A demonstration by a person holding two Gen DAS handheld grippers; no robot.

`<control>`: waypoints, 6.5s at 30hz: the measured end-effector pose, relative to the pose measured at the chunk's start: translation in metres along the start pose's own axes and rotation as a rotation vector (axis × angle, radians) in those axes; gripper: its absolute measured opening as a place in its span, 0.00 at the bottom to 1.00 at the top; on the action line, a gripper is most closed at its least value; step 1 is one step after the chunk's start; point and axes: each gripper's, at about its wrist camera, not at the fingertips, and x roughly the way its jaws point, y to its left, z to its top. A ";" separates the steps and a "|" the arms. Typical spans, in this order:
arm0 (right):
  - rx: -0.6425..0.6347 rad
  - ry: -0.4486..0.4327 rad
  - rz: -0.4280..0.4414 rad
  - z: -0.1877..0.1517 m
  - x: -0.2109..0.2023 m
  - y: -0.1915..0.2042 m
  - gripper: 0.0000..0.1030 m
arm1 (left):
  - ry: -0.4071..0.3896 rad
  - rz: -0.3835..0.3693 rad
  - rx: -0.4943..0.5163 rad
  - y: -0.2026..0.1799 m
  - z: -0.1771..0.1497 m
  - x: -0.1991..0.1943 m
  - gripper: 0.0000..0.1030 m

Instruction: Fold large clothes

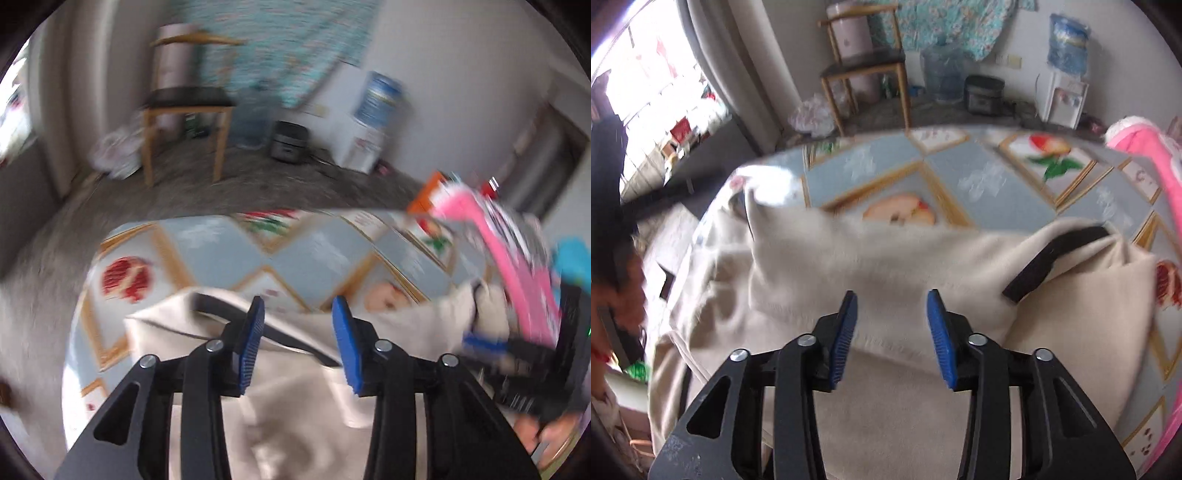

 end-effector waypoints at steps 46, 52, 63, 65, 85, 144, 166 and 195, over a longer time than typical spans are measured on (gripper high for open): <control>0.058 0.111 -0.213 -0.035 -0.024 0.009 0.69 | 0.125 0.176 0.198 -0.079 -0.045 0.013 0.45; 0.115 0.026 -0.153 -0.098 -0.105 0.018 0.83 | 0.123 0.108 0.116 -0.060 -0.091 -0.070 0.62; 0.113 0.135 -0.252 -0.254 -0.150 0.061 0.93 | 0.208 0.128 0.007 -0.053 -0.253 -0.171 0.65; 0.091 0.165 -0.269 -0.271 -0.149 0.067 0.93 | 0.201 0.163 0.050 -0.057 -0.273 -0.181 0.66; 0.126 0.169 -0.252 -0.308 -0.143 0.057 0.93 | 0.014 0.172 -0.056 0.003 -0.343 -0.252 0.69; 0.563 -0.018 0.033 -0.354 -0.231 -0.071 0.54 | 0.040 -0.006 -0.350 0.042 -0.355 -0.240 0.07; 0.467 0.044 -0.118 -0.367 -0.225 -0.042 0.15 | 0.033 0.077 -0.255 0.027 -0.354 -0.241 0.07; 0.540 -0.277 0.196 -0.168 -0.236 -0.097 0.05 | -0.244 -0.078 -0.187 0.032 -0.126 -0.227 0.05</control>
